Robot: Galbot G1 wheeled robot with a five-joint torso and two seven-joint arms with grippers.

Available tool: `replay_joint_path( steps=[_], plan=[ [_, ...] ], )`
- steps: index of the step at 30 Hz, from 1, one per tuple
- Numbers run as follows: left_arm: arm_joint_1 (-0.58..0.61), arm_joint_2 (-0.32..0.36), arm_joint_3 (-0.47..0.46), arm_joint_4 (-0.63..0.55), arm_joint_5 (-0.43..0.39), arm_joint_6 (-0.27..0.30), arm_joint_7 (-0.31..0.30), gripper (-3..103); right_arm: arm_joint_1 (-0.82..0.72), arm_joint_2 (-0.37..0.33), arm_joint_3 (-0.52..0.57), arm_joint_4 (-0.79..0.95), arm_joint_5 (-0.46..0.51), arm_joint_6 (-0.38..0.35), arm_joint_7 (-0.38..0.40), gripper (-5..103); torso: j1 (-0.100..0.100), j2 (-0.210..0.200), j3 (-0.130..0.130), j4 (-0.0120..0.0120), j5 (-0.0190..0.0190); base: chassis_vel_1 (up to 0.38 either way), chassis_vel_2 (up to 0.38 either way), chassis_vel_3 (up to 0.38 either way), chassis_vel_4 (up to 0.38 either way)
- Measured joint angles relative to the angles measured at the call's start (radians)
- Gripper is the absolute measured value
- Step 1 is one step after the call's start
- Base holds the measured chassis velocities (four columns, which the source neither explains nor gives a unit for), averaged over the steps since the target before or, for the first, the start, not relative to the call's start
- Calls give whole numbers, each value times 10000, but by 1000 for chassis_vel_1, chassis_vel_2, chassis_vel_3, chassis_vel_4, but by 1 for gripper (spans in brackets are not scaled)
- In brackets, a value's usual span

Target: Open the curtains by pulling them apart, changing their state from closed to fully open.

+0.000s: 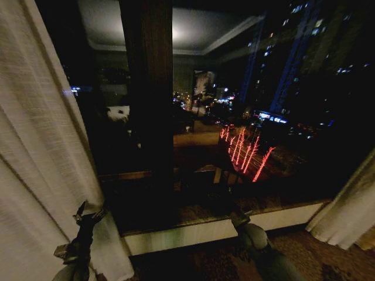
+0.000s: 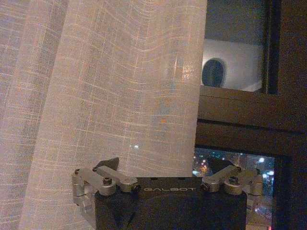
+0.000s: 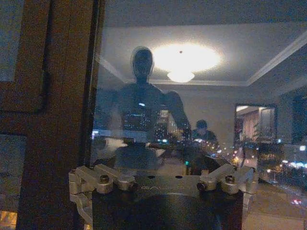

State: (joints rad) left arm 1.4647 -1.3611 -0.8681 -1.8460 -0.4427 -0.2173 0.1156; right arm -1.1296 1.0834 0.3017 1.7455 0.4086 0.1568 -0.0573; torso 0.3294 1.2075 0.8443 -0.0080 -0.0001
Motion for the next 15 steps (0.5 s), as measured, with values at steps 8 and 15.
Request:
replay_joint_path(
  steps=[8,15],
  plan=[
    [0,0,0,0,0,0,0,100,0,0,0,0,0,0,0,100,1,0,0,0,0,0,0,0,0],
    [0,0,0,0,0,0,0,100,0,0,0,0,0,0,0,100,1,0,0,0,0,0,0,0,0]
  ],
)
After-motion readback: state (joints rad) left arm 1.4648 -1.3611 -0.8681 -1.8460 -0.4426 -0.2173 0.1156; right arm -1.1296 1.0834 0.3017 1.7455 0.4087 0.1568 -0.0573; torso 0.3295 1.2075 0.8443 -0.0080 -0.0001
